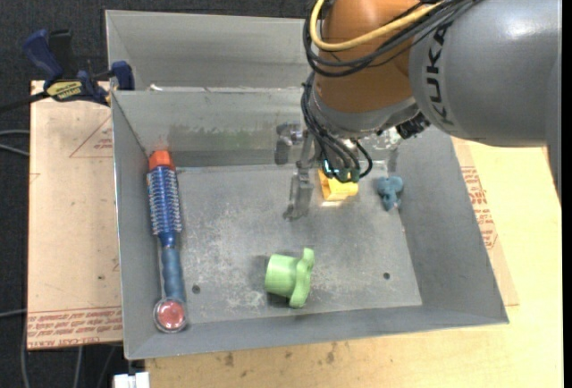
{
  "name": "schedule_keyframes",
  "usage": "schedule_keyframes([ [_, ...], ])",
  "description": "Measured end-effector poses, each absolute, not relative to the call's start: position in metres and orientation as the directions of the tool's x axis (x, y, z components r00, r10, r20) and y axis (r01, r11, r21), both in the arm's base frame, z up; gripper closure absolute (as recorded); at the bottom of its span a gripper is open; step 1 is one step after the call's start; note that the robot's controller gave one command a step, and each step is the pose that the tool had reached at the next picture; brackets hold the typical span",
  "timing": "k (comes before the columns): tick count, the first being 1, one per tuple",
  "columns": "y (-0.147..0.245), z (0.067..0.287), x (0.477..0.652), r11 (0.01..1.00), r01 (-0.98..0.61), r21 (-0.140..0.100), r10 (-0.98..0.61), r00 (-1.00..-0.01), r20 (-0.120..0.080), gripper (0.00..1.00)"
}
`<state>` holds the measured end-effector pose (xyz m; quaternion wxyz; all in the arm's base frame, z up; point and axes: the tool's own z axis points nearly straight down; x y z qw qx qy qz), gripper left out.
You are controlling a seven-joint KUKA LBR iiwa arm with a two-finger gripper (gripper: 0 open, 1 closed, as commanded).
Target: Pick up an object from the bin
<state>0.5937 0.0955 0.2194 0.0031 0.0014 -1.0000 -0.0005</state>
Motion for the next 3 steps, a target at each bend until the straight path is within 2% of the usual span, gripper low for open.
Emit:
schedule_keyframes([
  [1, 0.049, 0.163, 0.521, 0.999, 0.052, -0.002, 0.052, -0.999, 0.011, 0.0],
  [2, 0.075, 0.07, 0.494, 0.919, -0.394, -0.001, -0.394, -0.919, -0.009, 0.0],
  [3, 0.075, 0.07, 0.492, 0.919, -0.393, 0.0, -0.393, -0.919, -0.004, 1.0],
])
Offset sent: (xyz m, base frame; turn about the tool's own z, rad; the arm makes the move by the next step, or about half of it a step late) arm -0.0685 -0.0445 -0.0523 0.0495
